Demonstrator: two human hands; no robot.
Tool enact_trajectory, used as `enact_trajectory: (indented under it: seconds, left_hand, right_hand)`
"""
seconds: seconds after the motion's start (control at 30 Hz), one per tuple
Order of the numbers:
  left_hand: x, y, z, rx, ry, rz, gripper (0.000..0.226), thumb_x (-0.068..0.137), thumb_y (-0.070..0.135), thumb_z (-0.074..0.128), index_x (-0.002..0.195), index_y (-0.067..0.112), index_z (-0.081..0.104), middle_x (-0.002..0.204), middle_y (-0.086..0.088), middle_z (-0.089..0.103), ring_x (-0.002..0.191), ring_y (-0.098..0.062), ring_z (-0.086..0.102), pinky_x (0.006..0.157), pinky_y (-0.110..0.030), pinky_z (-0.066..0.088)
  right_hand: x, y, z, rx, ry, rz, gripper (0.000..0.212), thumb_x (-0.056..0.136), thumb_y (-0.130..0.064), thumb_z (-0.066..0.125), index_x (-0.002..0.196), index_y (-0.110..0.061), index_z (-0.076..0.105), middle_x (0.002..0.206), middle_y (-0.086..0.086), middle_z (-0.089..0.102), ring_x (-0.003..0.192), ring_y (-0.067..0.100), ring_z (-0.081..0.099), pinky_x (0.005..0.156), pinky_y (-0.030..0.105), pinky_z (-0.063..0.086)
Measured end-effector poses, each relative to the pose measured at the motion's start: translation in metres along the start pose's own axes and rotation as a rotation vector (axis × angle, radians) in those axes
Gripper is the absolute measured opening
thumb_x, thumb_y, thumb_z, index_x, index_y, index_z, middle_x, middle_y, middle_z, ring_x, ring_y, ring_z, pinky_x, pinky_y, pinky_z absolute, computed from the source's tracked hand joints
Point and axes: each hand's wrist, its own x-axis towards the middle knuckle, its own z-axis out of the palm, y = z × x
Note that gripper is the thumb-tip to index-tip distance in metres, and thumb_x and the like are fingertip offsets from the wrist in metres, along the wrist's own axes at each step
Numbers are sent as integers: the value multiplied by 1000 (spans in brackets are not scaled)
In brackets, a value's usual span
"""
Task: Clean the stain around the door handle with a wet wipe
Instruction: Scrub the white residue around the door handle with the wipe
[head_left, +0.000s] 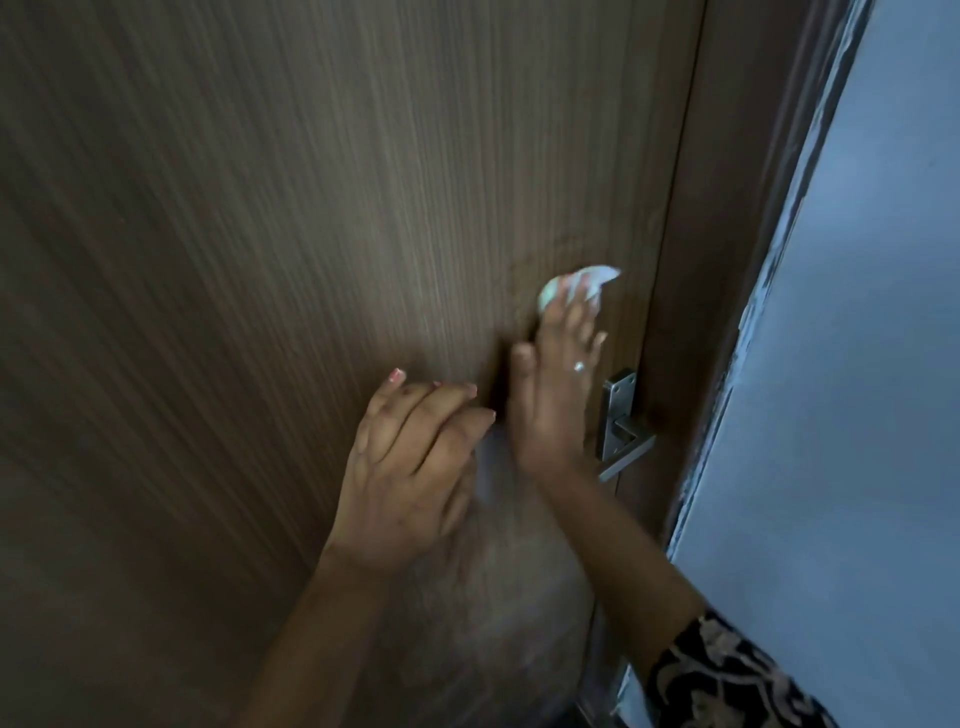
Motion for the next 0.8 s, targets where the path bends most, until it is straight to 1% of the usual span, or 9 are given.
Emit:
enact_trajectory:
  seconds: [0.1,0.2,0.3,0.37,0.43,0.53,0.6,0.7,0.8]
  left_hand:
    - [6,-3,-7,40,51,-13,23,90,12,46,112,14,52,122,-5,49,109,-26,49,116,-40,23]
    - [12,-4,-13,62,102,-51,26,88,11,48,113,15,52,122,-5,48,112,-26,48,116,-39,21]
    - [16,-4,-14,79,115,-69,23,91,15,47,113,15,52,122,-4,48,113,-25,48,117,-38,19]
    - [18,-4,-13,94,115,-76,22,93,18,45,113,15,53,122,-4,49,113,-25,48,117,-38,20]
    - [16,-3,-13,110,97,-66,22,94,19,43,113,15,53,122,-4,49,113,-24,48,117,-39,21]
    - [12,-4,-17,131,74,-51,21,94,19,43,113,16,53,122,-4,49,112,-25,49,115,-41,24]
    - [9,-7,-18,146,56,-60,23,92,18,46,114,17,53,123,-3,49,112,-26,50,114,-44,25]
    - [7,-9,-17,173,56,-92,22,91,17,48,113,17,53,123,-2,50,113,-26,50,113,-45,27]
    - [8,-7,-15,182,60,-97,23,91,18,48,113,17,53,123,-2,49,114,-26,49,113,-45,26]
  right_hand:
    - [43,12,-16,188,104,118,78,89,-64,2,150,-17,1,160,7,-1,146,16,-7,116,46,-4]
    - [40,6,-15,212,93,102,78,91,-62,6,150,-12,0,160,11,-4,146,20,-10,117,44,-5]
    - [-6,-13,3,21,-28,-196,66,98,-52,9,149,-14,-8,157,12,-7,145,30,-7,118,47,1]
    - [-53,-11,23,-100,-68,-467,62,100,-47,7,149,-15,-12,157,8,-18,146,29,-10,116,49,5]
    - [-87,1,38,-169,-80,-580,62,100,-46,10,150,-16,-9,159,4,-17,147,26,-9,116,48,5]
    - [-76,12,34,-222,-92,-467,63,98,-52,7,150,-21,-10,158,1,-18,146,24,-11,116,47,-5]
    - [-35,13,19,-216,-63,-247,66,96,-56,3,149,-18,-9,159,6,-9,146,28,-5,115,53,-4]
    - [35,14,-8,-2,42,87,78,90,-63,-1,150,-13,-2,160,12,1,147,27,-3,114,59,-4]
    - [55,3,-16,47,56,56,84,87,-67,1,150,-12,-2,160,12,-3,147,27,-9,113,55,-11]
